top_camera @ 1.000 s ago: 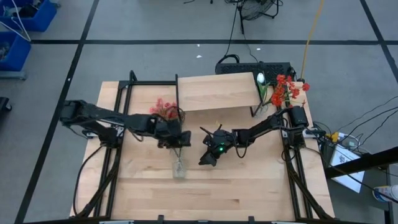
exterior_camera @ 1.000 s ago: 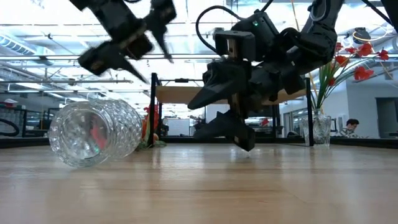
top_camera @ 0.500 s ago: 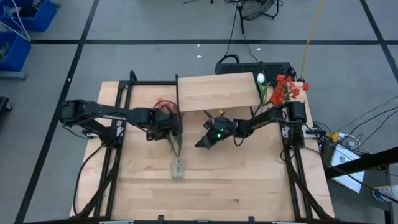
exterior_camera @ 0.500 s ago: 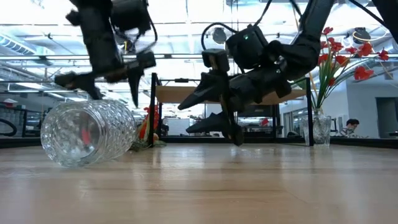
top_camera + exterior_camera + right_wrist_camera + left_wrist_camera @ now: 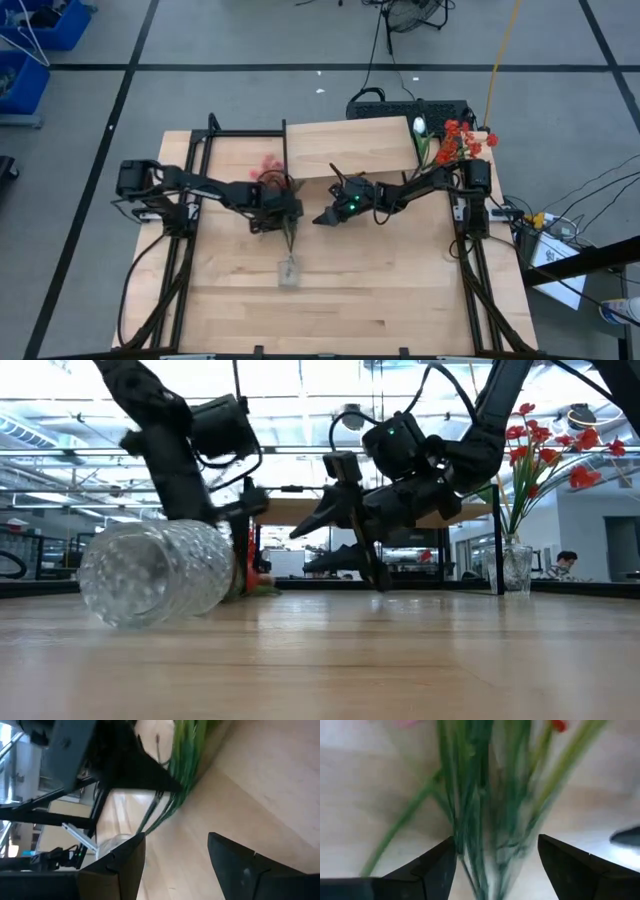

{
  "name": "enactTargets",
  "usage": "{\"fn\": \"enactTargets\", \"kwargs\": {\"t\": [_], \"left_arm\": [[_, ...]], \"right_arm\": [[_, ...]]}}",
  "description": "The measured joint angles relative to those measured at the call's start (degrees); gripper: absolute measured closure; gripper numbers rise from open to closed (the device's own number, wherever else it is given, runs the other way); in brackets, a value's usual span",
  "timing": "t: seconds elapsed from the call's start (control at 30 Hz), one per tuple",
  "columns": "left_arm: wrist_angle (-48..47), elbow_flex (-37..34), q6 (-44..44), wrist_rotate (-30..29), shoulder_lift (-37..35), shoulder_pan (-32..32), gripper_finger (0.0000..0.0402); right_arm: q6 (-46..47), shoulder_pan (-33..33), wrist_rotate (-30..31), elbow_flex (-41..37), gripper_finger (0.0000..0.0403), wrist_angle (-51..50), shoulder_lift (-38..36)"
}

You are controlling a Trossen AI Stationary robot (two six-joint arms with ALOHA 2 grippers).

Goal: Pick and place flowers into a vace then onto a shelf
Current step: Put the pink flowers into the left transparent vase

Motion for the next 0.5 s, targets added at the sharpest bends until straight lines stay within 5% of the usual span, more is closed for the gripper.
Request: {"fn": "enactTargets", "kwargs": {"t": [0.17, 0.5], "left_arm": [[2.21, 0.45, 0.17, 5.42, 2.45, 0.23, 0.0113], [-2.58, 0.68, 1.27, 1.44, -7.67, -0.35, 0.0113]], "right_arm": [[2.1, 0.11, -0.34, 0.51, 0.0195, -1.0, 0.22], [0.82, 0.22, 1.13, 0.65, 0.0195, -2.22, 0.31]]}}
